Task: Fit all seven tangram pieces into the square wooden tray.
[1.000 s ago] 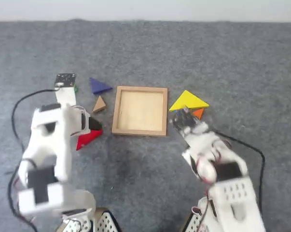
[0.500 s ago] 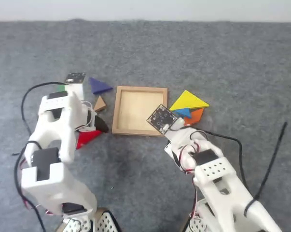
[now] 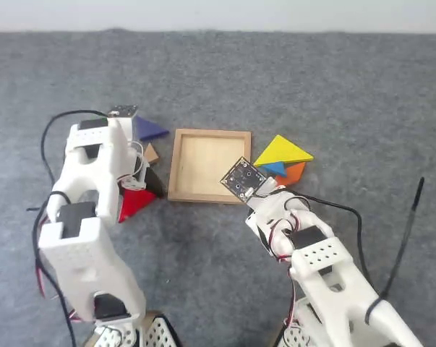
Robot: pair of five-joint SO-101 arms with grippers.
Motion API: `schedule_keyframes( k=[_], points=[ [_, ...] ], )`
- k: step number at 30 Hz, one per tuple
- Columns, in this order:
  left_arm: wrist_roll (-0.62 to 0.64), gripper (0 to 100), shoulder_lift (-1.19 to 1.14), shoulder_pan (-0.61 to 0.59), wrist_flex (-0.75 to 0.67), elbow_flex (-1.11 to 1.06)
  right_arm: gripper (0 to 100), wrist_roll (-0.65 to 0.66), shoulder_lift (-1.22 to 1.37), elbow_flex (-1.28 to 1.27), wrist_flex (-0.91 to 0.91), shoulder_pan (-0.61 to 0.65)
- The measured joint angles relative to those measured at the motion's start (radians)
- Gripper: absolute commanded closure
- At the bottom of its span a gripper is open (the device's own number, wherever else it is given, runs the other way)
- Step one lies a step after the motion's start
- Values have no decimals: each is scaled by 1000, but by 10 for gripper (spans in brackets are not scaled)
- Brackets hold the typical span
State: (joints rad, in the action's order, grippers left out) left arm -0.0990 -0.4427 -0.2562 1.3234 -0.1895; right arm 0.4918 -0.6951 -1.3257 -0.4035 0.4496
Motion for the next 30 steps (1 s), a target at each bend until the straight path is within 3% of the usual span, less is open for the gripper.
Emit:
schedule_keyframes(
  k=[20,30],
  points=[
    [17,870,-9,12,3,28,990,0,0,0,0,2],
    [18,883,135,14,-120,-155,990,0,0,0,0,0]
  ],
)
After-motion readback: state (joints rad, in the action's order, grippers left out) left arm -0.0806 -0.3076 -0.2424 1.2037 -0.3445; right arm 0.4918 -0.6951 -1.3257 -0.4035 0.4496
